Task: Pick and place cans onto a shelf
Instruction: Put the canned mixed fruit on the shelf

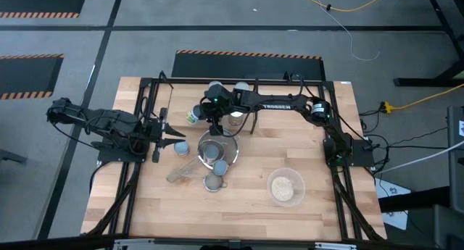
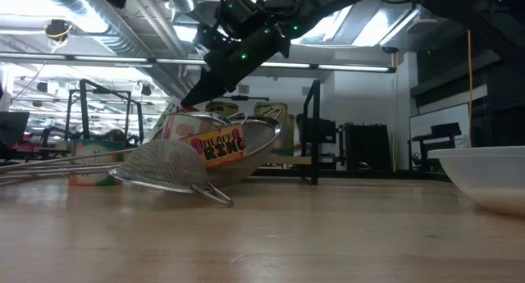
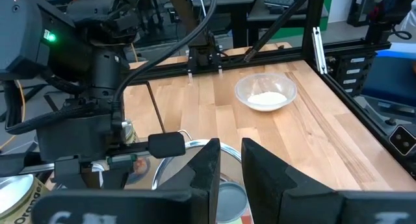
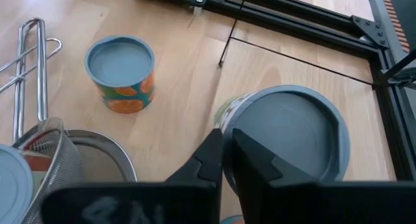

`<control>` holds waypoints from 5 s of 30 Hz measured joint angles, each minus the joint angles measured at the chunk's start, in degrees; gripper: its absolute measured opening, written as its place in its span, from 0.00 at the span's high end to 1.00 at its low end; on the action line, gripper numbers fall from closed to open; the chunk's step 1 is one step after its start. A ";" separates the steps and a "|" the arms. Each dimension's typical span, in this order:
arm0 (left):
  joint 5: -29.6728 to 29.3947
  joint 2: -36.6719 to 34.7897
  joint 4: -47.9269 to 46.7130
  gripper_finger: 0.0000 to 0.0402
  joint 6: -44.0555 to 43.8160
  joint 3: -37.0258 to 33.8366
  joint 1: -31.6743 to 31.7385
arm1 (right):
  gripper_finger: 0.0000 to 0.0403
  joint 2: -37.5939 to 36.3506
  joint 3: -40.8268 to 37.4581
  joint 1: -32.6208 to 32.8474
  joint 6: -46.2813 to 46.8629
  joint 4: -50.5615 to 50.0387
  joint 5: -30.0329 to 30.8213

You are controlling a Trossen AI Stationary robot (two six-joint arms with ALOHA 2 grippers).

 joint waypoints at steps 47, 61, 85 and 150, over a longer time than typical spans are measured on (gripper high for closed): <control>-0.02 -0.02 0.22 0.86 0.03 0.02 -0.02 | 0.76 -5.85 6.60 2.00 0.26 -9.62 -0.47; -7.96 0.59 5.73 0.86 0.04 0.02 0.01 | 0.76 -19.50 9.20 2.84 1.37 -45.02 -11.36; -0.15 13.00 12.15 0.72 -6.03 0.06 18.14 | 0.76 -50.94 -43.11 6.56 17.34 -16.30 -7.36; 4.80 31.08 -0.75 0.98 -0.18 2.17 36.08 | 0.76 -68.39 -81.55 6.45 33.22 29.99 -0.81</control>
